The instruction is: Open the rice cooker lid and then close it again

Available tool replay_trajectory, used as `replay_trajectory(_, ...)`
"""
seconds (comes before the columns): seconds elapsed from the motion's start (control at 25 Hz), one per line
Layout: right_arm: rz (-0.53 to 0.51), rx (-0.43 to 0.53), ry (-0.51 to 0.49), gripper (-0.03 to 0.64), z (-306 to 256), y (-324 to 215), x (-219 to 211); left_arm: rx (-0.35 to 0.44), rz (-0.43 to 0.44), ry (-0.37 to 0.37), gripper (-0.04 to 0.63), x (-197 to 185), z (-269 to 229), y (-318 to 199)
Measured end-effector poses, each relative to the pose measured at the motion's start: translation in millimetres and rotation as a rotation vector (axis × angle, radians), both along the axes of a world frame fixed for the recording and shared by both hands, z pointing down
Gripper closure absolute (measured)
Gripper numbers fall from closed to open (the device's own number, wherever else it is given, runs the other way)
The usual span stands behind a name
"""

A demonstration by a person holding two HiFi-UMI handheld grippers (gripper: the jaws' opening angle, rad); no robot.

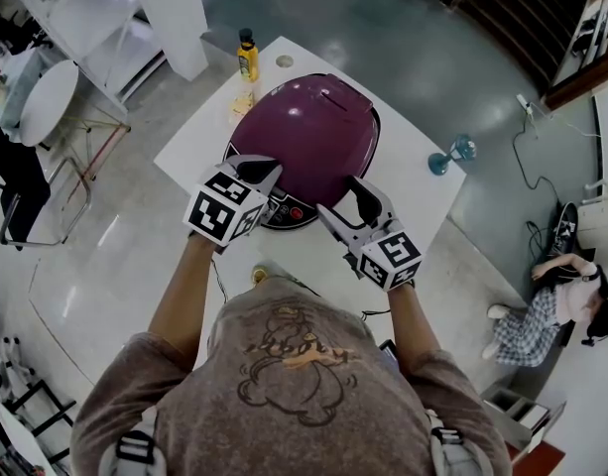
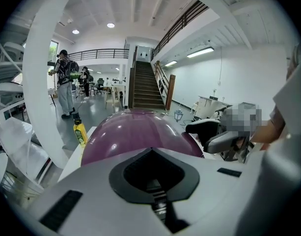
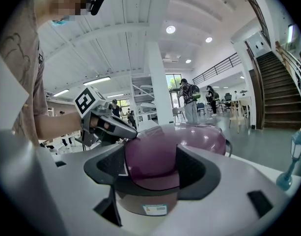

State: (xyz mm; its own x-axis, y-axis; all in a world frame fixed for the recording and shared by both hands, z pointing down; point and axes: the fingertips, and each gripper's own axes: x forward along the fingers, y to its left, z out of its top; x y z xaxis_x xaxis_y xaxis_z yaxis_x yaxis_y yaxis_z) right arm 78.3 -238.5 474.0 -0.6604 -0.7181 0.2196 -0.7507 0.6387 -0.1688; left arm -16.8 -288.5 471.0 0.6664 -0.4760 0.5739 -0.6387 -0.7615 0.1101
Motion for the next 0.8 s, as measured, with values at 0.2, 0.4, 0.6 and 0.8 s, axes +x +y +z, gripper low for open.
replay_trajectory(0.2,-0.007,-0.004,-0.011,0.327,-0.5,2.1,-4.0,-0.026,0.02,-0.016,0.575,0.7,1.2,-0.3)
replay_trajectory(0.4,-0.008,0.017,0.016,0.342,0.1,4.1,-6.5,-0.047,0.014,-0.012,0.575,0.4,1.2,0.2)
replay_trajectory(0.6,-0.005,0.005,-0.005,0.347,0.0,4.2,-5.6,-0.053,0.01,-0.022,0.575,0.6,1.9,0.8)
replay_trajectory(0.8,0.008,0.001,-0.012,0.356,-0.8,2.9,-4.9,-0.055,0.016,-0.012,0.575,0.6,1.1,0.3)
